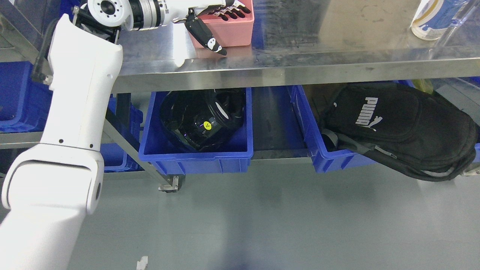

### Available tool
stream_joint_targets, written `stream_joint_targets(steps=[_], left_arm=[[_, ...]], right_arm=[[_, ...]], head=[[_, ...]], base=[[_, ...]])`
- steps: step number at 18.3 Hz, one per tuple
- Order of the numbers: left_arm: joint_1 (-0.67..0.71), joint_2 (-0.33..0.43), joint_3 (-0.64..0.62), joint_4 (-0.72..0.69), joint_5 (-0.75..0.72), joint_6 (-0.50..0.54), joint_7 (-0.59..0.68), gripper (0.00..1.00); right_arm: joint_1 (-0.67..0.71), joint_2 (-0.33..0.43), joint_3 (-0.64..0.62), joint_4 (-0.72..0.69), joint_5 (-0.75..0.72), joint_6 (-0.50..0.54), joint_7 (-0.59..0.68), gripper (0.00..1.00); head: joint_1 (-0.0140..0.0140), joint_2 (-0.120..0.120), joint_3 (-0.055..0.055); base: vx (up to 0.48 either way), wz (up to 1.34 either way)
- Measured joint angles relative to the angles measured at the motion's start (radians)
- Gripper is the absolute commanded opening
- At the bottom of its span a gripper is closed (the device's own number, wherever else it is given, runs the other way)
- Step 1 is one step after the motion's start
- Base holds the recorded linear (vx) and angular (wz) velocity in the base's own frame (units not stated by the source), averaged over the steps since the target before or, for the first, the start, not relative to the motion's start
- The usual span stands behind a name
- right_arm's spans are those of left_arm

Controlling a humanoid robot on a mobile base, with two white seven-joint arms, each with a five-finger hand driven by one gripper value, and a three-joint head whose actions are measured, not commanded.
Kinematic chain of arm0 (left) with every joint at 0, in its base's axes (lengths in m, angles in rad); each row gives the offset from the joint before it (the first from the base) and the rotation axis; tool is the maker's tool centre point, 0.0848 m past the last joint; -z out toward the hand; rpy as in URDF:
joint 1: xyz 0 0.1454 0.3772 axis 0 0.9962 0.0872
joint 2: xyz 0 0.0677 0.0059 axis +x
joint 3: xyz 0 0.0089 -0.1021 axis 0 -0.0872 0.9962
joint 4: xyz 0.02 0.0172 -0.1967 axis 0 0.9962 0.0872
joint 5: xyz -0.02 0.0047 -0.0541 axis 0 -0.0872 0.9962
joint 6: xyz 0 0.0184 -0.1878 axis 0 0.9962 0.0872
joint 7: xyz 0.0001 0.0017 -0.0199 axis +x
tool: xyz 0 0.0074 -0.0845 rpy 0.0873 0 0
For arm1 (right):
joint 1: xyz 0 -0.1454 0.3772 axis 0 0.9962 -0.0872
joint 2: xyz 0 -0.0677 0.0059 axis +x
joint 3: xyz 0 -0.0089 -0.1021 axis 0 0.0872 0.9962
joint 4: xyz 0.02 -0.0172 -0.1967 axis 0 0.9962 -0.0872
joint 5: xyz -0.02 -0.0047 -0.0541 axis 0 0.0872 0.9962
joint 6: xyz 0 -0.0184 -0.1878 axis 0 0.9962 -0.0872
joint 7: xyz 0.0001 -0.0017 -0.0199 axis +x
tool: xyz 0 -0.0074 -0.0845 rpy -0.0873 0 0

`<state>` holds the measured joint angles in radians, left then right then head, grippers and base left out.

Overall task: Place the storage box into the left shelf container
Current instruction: 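Close the left hand fingers around the pink box, then lift the pink box off the shelf with the left hand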

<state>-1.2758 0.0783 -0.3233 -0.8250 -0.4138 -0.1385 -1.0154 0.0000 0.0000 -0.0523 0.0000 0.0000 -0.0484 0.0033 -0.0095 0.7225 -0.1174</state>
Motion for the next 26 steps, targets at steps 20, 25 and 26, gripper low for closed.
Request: stream_joint_targets(steps=[20, 25, 26], left_arm=[[0.024, -0.068, 0.21, 0.152, 0.27, -0.17, -0.073, 0.0], [0.082, -0.071, 0.29, 0.126, 0.521, -0.187, -0.057, 0.0], [0.091, -0.072, 0.301, 0.116, 0.573, -0.188, -0.052, 0.0]], right_arm=[[0.0, 0.0, 0.0, 0.0, 0.0, -0.001, -0.01, 1.0], [0.0, 0.0, 0.0, 0.0, 0.0, -0.001, -0.008, 1.0], [0.0, 0.0, 0.0, 0.0, 0.0, -0.001, -0.006, 1.0]], head=[[0.0, 0.0, 0.0], [0.0, 0.0, 0.0], [0.0, 0.0, 0.0]], base=[[0.006, 0.02], [0.018, -0.05], [0.034, 0.05]])
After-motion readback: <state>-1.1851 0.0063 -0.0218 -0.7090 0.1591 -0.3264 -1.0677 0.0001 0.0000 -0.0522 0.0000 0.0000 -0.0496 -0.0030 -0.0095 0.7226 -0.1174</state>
